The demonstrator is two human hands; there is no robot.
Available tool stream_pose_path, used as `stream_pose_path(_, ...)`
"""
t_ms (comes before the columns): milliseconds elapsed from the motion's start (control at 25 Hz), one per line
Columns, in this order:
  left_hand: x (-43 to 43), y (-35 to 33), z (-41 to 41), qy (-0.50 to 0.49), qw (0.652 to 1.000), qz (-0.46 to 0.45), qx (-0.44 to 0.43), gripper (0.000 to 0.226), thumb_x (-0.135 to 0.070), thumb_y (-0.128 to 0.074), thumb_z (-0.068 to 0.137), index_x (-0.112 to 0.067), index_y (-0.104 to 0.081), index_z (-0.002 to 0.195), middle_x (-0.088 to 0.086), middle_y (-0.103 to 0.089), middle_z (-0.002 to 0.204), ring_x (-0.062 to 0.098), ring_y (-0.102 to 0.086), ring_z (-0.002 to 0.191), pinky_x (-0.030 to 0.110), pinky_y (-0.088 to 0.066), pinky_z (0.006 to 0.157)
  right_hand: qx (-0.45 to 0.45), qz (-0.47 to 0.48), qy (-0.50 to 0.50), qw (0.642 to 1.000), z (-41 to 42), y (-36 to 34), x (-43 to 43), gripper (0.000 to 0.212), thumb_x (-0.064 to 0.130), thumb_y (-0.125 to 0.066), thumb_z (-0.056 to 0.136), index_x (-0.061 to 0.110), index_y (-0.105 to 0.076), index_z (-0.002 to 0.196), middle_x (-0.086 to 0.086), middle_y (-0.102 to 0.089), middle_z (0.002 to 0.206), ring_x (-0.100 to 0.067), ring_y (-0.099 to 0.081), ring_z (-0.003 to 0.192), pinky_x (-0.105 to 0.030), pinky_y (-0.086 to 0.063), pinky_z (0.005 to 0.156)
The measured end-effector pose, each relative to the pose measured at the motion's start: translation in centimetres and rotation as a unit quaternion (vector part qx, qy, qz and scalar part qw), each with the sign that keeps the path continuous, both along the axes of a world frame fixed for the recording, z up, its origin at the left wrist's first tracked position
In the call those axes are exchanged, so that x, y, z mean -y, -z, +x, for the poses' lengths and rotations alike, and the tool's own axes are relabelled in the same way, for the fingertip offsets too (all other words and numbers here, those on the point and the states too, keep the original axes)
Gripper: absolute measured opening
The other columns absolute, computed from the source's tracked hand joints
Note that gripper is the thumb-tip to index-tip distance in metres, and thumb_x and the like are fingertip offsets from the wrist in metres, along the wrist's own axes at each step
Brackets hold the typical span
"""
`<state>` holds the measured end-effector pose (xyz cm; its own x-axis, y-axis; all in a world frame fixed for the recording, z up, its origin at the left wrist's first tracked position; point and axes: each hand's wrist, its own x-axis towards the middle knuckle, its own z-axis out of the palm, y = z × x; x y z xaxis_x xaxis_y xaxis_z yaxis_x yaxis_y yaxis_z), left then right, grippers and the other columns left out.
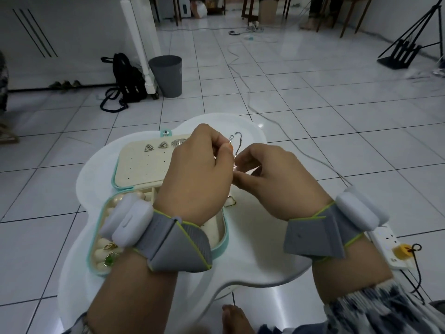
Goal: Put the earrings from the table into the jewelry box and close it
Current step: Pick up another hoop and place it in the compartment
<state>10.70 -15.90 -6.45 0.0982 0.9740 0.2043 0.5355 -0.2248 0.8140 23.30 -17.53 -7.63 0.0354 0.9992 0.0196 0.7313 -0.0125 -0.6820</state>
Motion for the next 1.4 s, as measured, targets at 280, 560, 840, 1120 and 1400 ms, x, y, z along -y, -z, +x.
stream_pose_path(280,0.1,-0.7,-0.4,-0.037,0.993,-0.009,0.115,0.01,-0.018,-0.048,0.09,-0.016,-0.055,0.085,-0.002,-0.067,0.077,0.01,-0.069,0.066,0.042,-0.056,0.077,-0.031,0.011,0.015,0.999,0.3,0.1,-0.4,0.015,0.027,-0.057,0.087,0.018,-0.064,0.076,0.003,-0.066,0.071,-0.016,-0.064,0.067,-0.024,-0.046,0.058)
stream_pose_path(560,-0.5,-1.0,-1.5,-0.076,0.978,-0.022,0.191,0.011,-0.014,-0.048,0.09,-0.014,-0.056,0.082,-0.004,-0.065,0.065,0.01,-0.065,0.056,0.041,-0.059,0.073,-0.374,0.04,0.05,0.925,1.2,-0.9,-0.3,0.003,0.004,-0.061,0.087,0.004,-0.064,0.089,-0.008,-0.069,0.065,-0.018,-0.064,0.053,-0.025,-0.055,0.054)
stream_pose_path(840,-0.5,-0.7,-1.5,-0.029,0.986,-0.029,0.163,0.011,-0.014,-0.052,0.091,-0.012,-0.063,0.088,-0.004,-0.064,0.069,0.006,-0.059,0.053,0.027,-0.055,0.06,-0.387,0.093,0.047,0.916,0.5,-1.1,-0.2,0.007,0.007,-0.065,0.085,0.007,-0.071,0.08,-0.006,-0.064,0.065,-0.016,-0.061,0.052,-0.021,-0.051,0.051)
stream_pose_path(1120,-0.6,-0.5,-1.8,-0.009,0.989,0.009,0.15,0.015,-0.011,-0.052,0.091,-0.016,-0.066,0.086,-0.005,-0.061,0.063,0.005,-0.058,0.054,0.035,-0.058,0.071,-0.351,0.113,0.059,0.927,0.3,-1.0,-0.4,0.011,0.013,-0.066,0.085,0.01,-0.073,0.078,-0.003,-0.069,0.067,-0.015,-0.065,0.057,-0.026,-0.056,0.057)
stream_pose_path(1400,-0.6,-0.5,-2.2,-0.025,0.991,0.07,0.109,0.013,-0.017,-0.061,0.087,-0.025,-0.072,0.088,-0.008,-0.064,0.067,0.009,-0.059,0.061,0.03,-0.056,0.07,-0.36,0.108,0.038,0.926,-0.1,-1.3,-0.3,0.009,0.008,-0.065,0.085,0.012,-0.074,0.084,-0.003,-0.069,0.067,-0.014,-0.064,0.057,-0.024,-0.057,0.06)
